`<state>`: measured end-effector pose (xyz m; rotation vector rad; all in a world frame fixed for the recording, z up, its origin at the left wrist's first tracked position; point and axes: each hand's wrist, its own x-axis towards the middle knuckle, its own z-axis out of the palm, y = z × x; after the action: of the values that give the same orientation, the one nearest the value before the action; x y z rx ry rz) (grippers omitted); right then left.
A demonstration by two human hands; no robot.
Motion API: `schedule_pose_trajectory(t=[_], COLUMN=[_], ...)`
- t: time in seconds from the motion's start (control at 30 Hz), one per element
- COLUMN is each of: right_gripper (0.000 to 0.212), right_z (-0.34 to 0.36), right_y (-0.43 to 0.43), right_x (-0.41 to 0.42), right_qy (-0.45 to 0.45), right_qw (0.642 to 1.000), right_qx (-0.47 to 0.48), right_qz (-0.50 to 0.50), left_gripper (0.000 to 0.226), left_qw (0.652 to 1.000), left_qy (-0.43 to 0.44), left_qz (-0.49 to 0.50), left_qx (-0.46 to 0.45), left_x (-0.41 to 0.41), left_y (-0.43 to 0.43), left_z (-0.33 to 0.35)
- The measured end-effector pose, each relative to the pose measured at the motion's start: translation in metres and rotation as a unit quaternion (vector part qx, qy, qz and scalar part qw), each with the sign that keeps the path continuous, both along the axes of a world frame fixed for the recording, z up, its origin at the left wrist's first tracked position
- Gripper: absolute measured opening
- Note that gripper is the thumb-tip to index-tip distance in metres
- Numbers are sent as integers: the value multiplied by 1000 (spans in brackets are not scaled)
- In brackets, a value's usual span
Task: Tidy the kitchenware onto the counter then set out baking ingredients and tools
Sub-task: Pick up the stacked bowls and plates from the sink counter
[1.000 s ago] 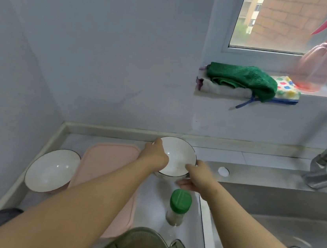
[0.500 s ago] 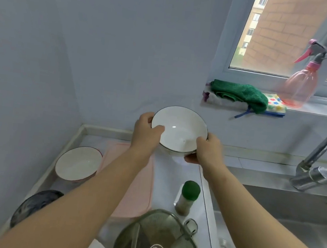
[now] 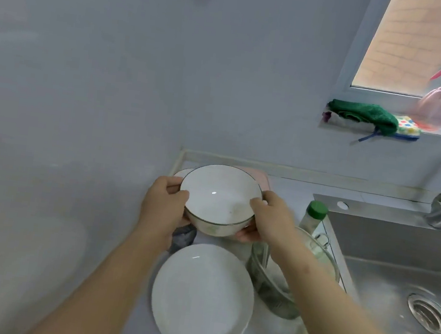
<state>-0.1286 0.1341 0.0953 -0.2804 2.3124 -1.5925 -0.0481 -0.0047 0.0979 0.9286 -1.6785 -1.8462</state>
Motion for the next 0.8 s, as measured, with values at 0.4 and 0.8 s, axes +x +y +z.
schedule_pose_trajectory(t=[0.4,0.8], right_gripper=[23,22], right_z=[-61,-85], right_y=[23,21], right_x=[80,85], right_qy=[-111,-131], right_qw=[993,988], right_qx=[5,48], right_qz=[-39,-59], left_gripper=[31,32], left_qw=[993,989], left_qy=[-73,-110], left_qz=[-65,-76], left_qx=[71,63], left_x=[59,58], left_y=[8,6], left_z=[-61,-93])
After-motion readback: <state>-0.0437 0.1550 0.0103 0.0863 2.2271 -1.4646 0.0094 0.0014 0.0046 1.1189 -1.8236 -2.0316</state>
